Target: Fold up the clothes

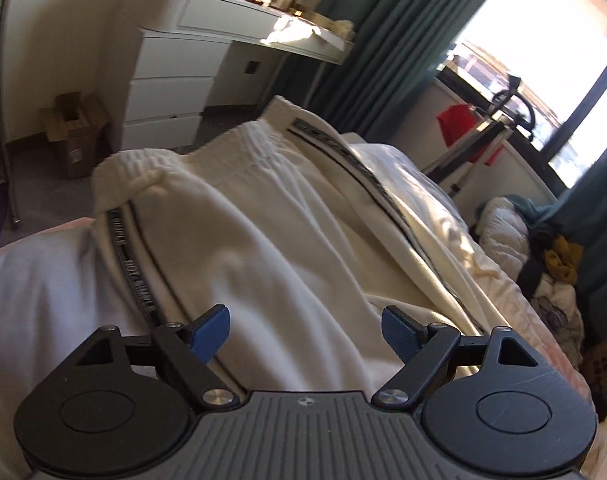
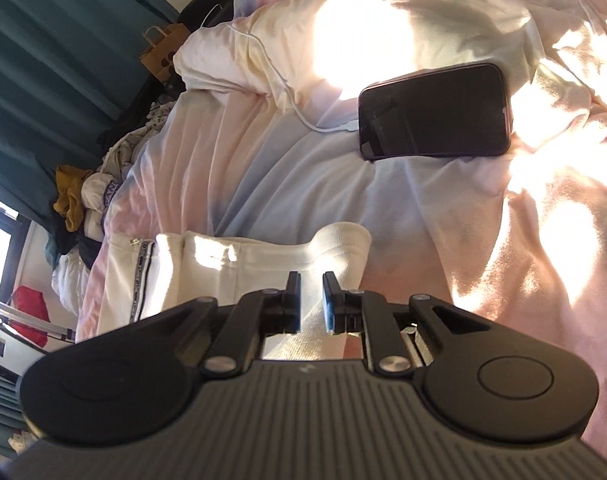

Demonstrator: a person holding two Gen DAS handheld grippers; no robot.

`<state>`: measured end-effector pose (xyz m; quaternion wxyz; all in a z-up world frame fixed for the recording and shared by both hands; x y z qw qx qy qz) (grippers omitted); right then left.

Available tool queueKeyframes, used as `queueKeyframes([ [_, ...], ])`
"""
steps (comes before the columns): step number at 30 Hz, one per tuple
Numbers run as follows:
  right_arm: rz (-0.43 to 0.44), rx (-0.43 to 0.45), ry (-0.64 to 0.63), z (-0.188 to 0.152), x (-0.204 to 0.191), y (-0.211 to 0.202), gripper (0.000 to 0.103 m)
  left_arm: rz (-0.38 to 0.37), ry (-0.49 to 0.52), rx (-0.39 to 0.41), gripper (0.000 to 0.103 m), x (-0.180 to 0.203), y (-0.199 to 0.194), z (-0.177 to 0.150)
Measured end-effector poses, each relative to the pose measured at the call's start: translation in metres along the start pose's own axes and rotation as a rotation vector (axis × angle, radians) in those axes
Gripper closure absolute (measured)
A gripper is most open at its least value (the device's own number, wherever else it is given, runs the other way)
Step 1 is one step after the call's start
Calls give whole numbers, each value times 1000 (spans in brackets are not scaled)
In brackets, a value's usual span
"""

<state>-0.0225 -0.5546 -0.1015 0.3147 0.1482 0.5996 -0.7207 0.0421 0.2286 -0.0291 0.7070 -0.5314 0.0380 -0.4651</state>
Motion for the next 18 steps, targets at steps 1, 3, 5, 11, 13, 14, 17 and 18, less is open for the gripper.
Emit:
queueKeyframes([
  [1, 0, 2, 10, 1, 1, -1, 88, 22, -38, 3, 17, -8, 0, 3],
  [3, 6, -4, 29, 1, 4, 0, 86, 38, -116, -12, 17, -24, 3, 8],
  [5, 14, -20, 47, 0, 6, 0, 80, 42, -190, -31, 17, -39, 7, 13],
  [11, -19, -24, 134, -3, 15, 1, 57, 20, -309, -63, 17, -66, 13, 18],
  [13, -63, -5, 153, -3, 17, 0, 47, 20, -313, -63, 17, -69, 13, 19],
  [14, -83, 1, 163, -3, 19, 1, 46, 19, -313, -65, 17, -69, 12, 20],
  [17, -134, 0, 199, -4, 24, 5, 40, 15, -307, -71, 13, -67, 14, 17],
  [18, -148, -9, 214, -4, 27, 8, 40, 14, -305, -72, 13, -67, 15, 17],
])
Point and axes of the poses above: each gripper's, at about its wrist camera, not at the fingertips, and y roughly the way its jaws point, x to its right, z to its top, the point moved 1 cm from there along y, roughly the way its jaws point, and after that the axes turned 13 degrees about -x, right-handed, at the moved point
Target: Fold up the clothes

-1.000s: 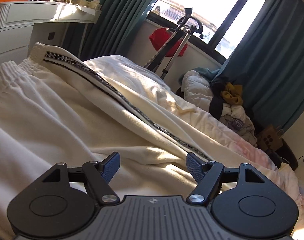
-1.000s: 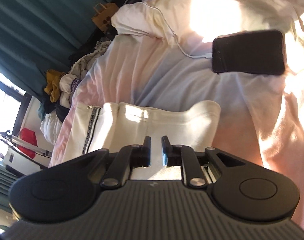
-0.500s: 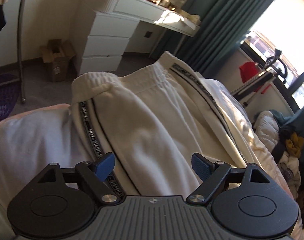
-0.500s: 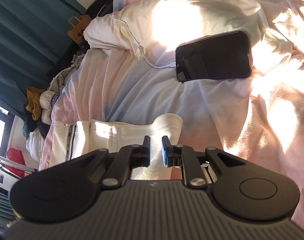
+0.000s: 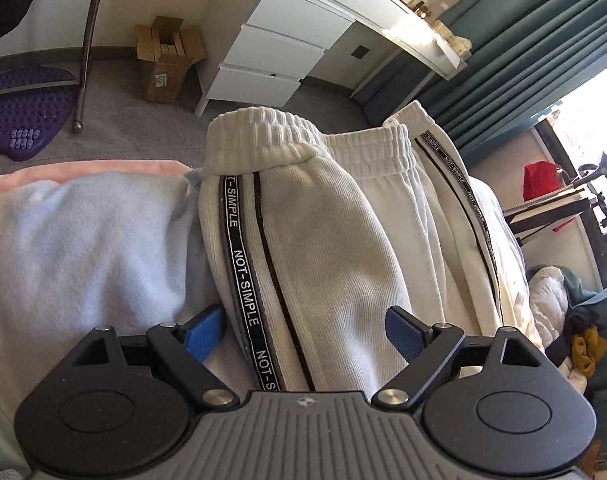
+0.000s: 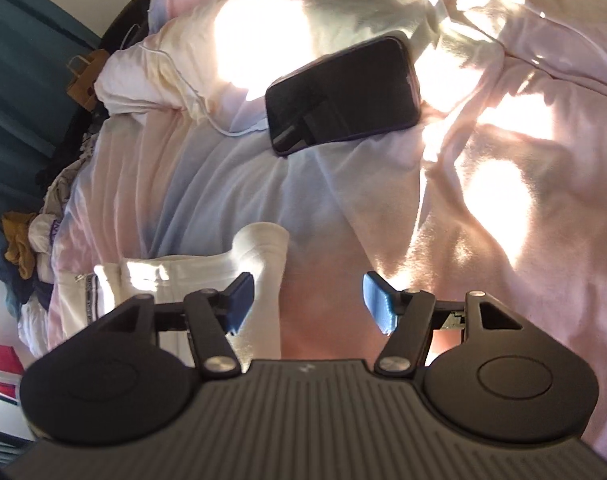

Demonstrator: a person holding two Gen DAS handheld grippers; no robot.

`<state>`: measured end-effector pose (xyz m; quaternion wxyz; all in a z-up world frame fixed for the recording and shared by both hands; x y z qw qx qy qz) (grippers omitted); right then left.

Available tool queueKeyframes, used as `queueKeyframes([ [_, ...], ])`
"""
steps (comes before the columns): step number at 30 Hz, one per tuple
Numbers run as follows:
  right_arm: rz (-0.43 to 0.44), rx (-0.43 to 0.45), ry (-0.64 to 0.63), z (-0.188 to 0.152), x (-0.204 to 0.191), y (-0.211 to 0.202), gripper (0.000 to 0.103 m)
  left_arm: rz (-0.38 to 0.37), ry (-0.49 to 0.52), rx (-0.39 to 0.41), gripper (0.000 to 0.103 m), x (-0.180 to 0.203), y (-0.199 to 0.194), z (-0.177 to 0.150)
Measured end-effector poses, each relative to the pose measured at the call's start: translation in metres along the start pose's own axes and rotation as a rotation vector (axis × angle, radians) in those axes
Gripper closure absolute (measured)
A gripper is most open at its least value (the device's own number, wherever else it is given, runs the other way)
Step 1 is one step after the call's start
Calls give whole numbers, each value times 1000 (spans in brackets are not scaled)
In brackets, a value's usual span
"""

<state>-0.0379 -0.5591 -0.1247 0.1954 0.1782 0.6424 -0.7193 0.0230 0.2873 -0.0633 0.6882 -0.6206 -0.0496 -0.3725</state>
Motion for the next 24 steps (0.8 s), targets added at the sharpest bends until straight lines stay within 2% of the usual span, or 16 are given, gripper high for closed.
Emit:
queueKeyframes([
  [3, -13, -35, 26, -1, 2, 9, 40, -10, 0, -1, 11, 0, 2, -1],
  [9, 25, -60, 8, -7, -7, 16, 38, -23, -7, -8, 10, 0, 5, 1],
  [13, 101, -76, -10, -9, -14, 18, 40, -59, -38, -12, 10, -6, 3, 4],
  [15, 156, -85, -16, -11, -17, 17, 48, -88, -69, -14, 10, -11, 0, 6],
  [18, 273, -107, -30, -13, -22, 14, 50, -128, -101, -26, 10, -18, -4, 8],
  [21, 335, -108, -36, -13, -25, 9, 51, -136, -115, -32, 10, -22, -7, 9],
  [24, 285, -125, -22, -10, -22, 13, 50, -133, -135, -22, 11, -25, -12, 9],
])
Point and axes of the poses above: each gripper's, at about its wrist camera, not at the fingertips, and y roughly the way its jaws point, x to its right, z to its top, the point moved 1 cm from there along y, roughly the way its jaws point, and after that the axes turned 13 degrees about -x, right-handed, at the moved point
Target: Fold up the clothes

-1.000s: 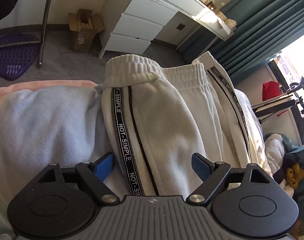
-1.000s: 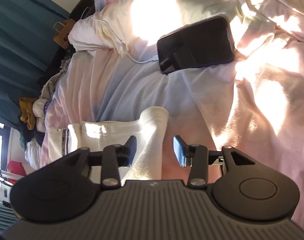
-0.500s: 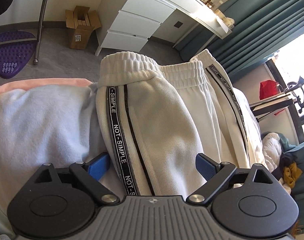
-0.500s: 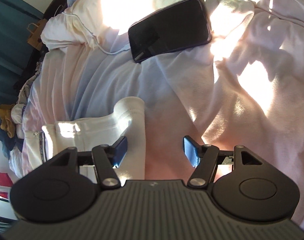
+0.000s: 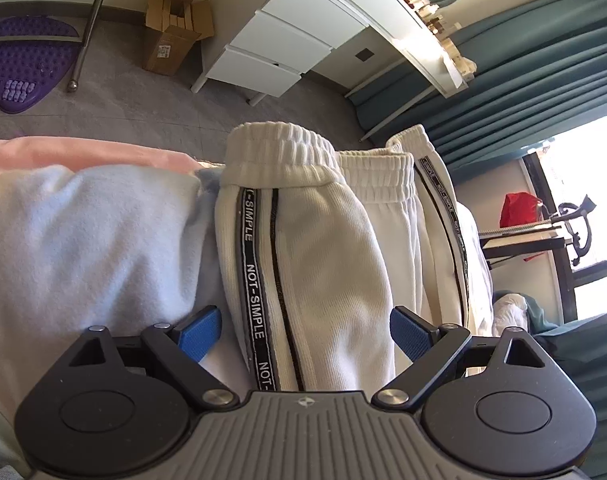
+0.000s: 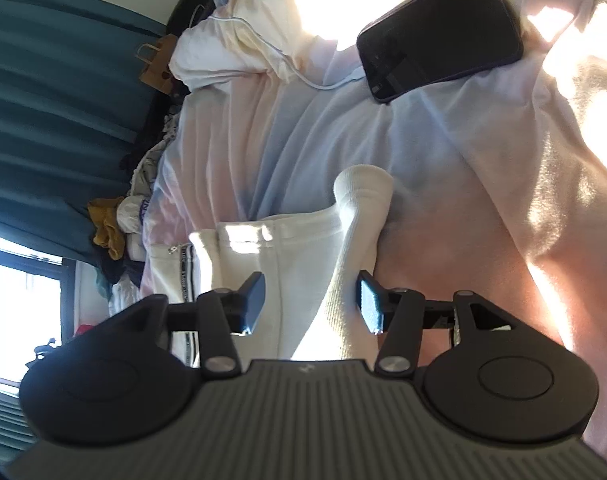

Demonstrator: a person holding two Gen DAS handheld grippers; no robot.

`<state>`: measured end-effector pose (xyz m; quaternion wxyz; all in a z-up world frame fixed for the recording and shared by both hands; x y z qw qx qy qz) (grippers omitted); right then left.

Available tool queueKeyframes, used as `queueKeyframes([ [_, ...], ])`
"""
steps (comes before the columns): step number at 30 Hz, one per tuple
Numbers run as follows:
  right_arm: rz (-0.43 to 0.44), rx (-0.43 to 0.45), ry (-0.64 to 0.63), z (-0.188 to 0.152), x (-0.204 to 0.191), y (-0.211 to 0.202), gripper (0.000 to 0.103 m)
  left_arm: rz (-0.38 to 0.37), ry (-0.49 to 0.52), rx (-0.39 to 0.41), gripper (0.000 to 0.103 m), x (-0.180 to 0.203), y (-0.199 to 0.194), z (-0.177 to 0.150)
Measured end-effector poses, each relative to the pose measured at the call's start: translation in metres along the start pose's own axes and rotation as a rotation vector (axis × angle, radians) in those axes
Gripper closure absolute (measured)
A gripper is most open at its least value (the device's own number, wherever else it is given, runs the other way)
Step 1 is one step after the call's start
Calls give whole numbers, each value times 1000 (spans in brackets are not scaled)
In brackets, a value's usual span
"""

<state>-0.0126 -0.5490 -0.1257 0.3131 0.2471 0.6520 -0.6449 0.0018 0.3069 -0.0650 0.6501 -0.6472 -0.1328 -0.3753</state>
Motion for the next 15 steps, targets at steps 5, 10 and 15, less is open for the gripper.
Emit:
queueKeyframes([
  [5, -60, -56, 36, 4, 10, 14, 65, -13, -32, 2, 12, -5, -2, 0],
  [10, 31, 30, -75, 0, -10, -3, 96, -20, -48, 8, 12, -7, -2, 0],
  [15, 51, 81, -113, -1, -19, -9, 97, -14, -33, 9, 21, -4, 4, 1],
])
Point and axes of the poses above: each gripper's, at about its wrist camera, not at the fingertips, and y roughly the way its jaws point, x to its right, z to its top, the point moved 1 cm from there along y, roughly the way its jaws point, and after that the axes turned 13 degrees about -x, right-handed, at the moved point
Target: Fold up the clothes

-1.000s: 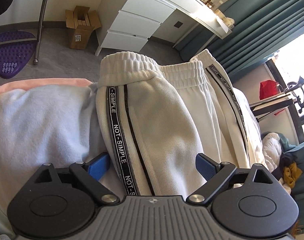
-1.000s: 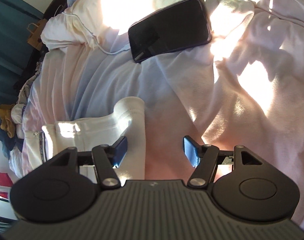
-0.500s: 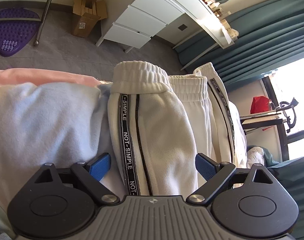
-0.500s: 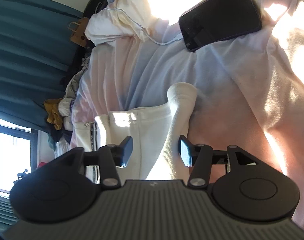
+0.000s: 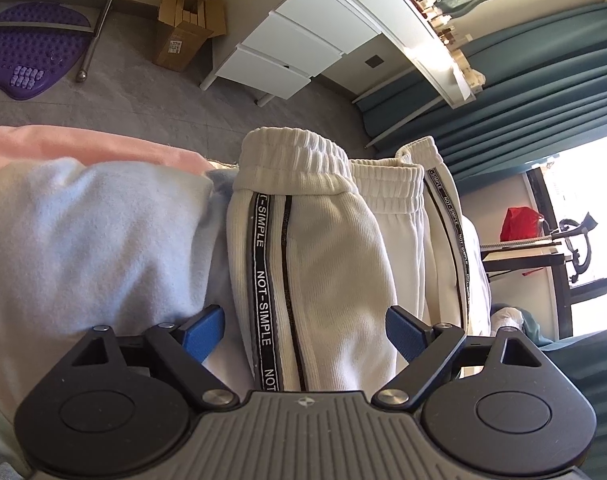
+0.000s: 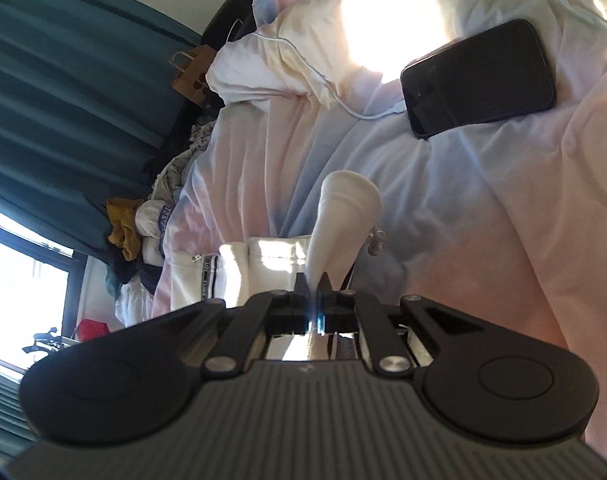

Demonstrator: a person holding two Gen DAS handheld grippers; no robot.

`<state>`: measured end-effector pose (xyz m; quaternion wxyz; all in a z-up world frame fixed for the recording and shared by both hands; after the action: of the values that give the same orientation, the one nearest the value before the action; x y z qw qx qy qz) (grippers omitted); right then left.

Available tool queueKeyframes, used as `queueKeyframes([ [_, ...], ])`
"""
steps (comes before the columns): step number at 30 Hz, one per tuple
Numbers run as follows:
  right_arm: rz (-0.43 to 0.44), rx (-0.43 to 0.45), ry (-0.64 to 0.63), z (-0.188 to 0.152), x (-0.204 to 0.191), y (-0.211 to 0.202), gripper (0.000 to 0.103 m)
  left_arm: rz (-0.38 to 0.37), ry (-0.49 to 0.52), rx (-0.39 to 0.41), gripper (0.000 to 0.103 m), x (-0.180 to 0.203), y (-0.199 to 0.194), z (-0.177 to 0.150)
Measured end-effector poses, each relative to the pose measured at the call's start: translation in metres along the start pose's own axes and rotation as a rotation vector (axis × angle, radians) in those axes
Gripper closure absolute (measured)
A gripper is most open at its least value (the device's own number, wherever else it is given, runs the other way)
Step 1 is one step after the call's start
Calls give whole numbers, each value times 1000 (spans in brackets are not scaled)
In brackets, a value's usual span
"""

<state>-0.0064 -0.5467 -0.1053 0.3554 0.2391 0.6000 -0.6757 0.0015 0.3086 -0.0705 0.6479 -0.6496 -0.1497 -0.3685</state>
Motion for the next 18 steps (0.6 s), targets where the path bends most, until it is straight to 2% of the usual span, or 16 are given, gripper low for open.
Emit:
queueKeyframes([
  [1, -13, -7, 8, 1, 2, 3, 97, 1, 5, 1, 28, 1, 1, 0],
  [3, -37, -22, 25, 4, 5, 9, 97, 8, 14, 0, 29, 3, 5, 1],
  [6, -60, -37, 59, 5, 11, 16, 97, 14, 26, 10, 39, 5, 9, 2],
  [10, -73, -39, 54, 5, 10, 21, 96, -4, 40, 24, 68, 6, 13, 4],
  [13, -64, -26, 19, 4, 3, 20, 96, -23, 68, 31, 82, 9, 16, 5],
  [18, 25, -12, -79, 0, -17, 9, 96, -55, 140, 78, 90, 22, 6, 0],
])
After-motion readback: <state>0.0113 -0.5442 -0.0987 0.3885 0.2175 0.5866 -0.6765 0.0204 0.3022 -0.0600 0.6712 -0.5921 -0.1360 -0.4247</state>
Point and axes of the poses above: each gripper's, at about its wrist camera, not at the fingertips, and y roughly the way its jaws point, x to its right, z to its top, the point moved 1 cm from there along y, roughly the way its jaws point, and after that the axes turned 13 degrees about -x, right-handed, at the moved point
